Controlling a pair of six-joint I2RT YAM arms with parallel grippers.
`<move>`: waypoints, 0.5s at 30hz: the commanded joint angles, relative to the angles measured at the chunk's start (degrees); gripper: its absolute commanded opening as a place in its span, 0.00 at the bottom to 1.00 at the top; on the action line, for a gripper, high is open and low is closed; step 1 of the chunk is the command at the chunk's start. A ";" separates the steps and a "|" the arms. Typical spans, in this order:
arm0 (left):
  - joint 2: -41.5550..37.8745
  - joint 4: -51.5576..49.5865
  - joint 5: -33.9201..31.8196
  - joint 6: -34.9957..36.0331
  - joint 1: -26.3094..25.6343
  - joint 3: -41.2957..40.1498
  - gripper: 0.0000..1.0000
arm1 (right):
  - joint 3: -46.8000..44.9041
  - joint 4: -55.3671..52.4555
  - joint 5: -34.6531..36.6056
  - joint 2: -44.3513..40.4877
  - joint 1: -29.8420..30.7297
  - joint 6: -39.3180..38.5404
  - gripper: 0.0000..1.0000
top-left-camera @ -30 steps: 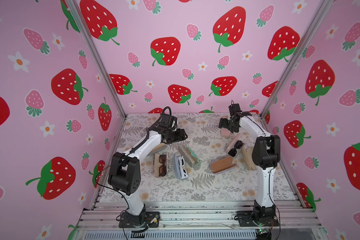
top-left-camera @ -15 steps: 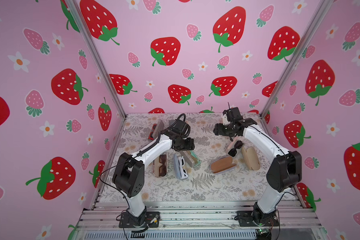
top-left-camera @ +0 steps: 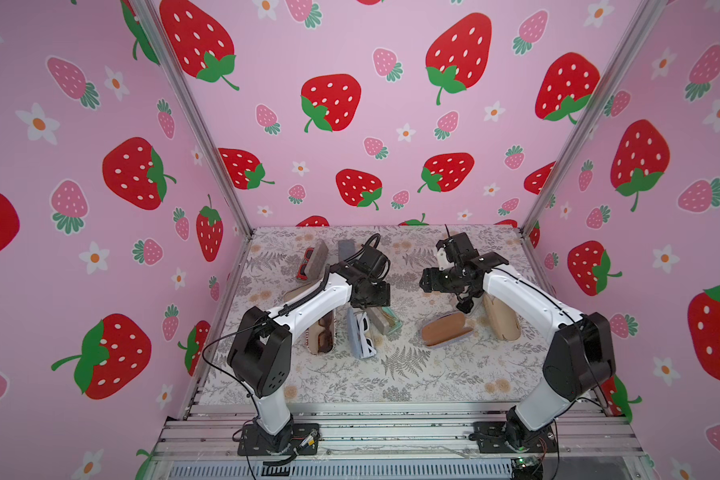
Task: Close the glasses case
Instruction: Move the glasses case to the center of the board.
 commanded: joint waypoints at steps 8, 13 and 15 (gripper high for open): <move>1.39 0.53 -2.29 -3.52 -0.17 -0.99 0.65 | -2.09 -0.36 -1.90 -1.84 0.28 1.48 0.74; 2.67 0.49 -2.54 -4.22 -0.15 -1.14 0.63 | -2.50 -0.46 -1.99 -1.36 0.30 1.54 0.74; 2.93 0.57 -2.89 -4.64 -0.19 -1.42 0.63 | -2.47 -0.61 -2.10 -1.12 0.34 1.55 0.74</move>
